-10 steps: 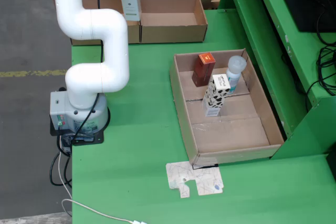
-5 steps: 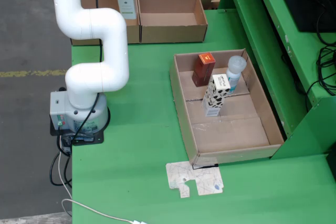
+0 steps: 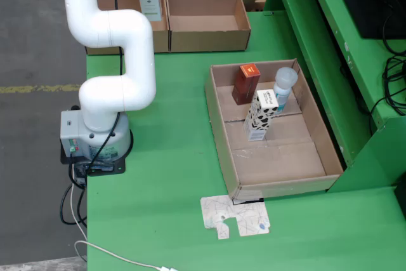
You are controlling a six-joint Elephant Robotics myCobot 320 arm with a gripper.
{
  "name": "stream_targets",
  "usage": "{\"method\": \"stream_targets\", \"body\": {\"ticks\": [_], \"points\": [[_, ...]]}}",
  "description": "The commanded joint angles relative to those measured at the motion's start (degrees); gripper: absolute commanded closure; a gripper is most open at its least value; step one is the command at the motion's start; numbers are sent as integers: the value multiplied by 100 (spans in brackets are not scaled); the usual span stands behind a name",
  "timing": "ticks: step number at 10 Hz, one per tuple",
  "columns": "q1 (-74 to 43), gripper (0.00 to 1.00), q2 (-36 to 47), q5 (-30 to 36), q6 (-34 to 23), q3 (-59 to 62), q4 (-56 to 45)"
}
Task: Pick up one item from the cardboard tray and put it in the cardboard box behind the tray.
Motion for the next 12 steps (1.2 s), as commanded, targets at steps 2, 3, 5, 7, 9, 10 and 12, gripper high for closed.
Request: {"method": "stream_targets", "body": {"ticks": [2,3,5,7,9,10,12], "points": [[-129,100,86,152,-374,123,-31],[-129,100,86,152,-375,123,-31],[-262,100,-52,185,-507,122,-23],[-368,100,-146,261,-612,123,-56],[-451,100,-200,313,-728,123,-35],[-451,100,-200,313,-728,123,-36],[-436,100,-226,292,-799,123,65]]}}
